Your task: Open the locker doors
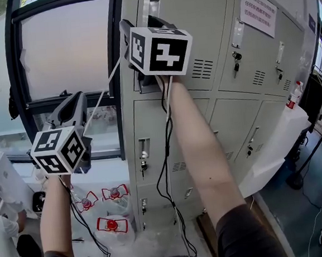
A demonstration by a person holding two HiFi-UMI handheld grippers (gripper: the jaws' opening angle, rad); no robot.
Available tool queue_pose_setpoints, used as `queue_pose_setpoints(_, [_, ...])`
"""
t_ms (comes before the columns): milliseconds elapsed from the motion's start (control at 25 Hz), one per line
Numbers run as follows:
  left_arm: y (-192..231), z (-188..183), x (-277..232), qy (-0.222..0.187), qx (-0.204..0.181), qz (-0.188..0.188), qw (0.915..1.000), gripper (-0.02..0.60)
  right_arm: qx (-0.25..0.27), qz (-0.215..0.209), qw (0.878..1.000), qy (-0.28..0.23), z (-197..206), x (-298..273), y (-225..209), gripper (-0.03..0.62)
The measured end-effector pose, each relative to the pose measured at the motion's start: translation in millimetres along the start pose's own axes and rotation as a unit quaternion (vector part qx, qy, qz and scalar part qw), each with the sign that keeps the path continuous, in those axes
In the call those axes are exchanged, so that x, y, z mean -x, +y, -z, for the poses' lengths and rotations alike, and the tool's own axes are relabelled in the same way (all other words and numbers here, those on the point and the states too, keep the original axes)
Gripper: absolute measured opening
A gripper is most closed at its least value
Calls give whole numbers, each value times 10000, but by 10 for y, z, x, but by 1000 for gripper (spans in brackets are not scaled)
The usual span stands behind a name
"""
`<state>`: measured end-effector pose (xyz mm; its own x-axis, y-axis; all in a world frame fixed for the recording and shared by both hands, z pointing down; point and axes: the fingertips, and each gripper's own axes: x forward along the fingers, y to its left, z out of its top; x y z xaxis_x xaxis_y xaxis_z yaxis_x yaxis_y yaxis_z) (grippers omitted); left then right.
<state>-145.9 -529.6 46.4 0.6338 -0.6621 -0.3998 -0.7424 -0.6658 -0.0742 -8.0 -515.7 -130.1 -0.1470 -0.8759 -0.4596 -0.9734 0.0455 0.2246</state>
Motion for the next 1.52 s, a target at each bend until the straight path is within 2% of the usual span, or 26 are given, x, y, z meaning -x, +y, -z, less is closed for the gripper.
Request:
queue_pose_setpoints(200, [24,-40,73,-63,160,49,9998,9,167,120,9998,-12,-61,149,35,281])
queue_pose_setpoints(360, [-33,-48,87,-60,227,156,9996,8,314,444,9985,-58,-125,247,-8,212])
queue_pose_setpoints(480, [-92,-44,103,-67,249,247,9994,8,466,585,9972,-30,-144,295,-3,209])
queue_pose_setpoints(720, [-140,-45,149,-41,321,348,9989,8,666,995,9928,10,-190,372,-66,153])
queue_pose_setpoints(1080, [-152,-58,255,21,365,500,9981,8,651,983,9930,-71,-260,497,-56,149])
queue_pose_setpoints(1520, [-413,-56,286,64,479,1033,9935,9,942,909,9913,-135,-432,813,-21,151])
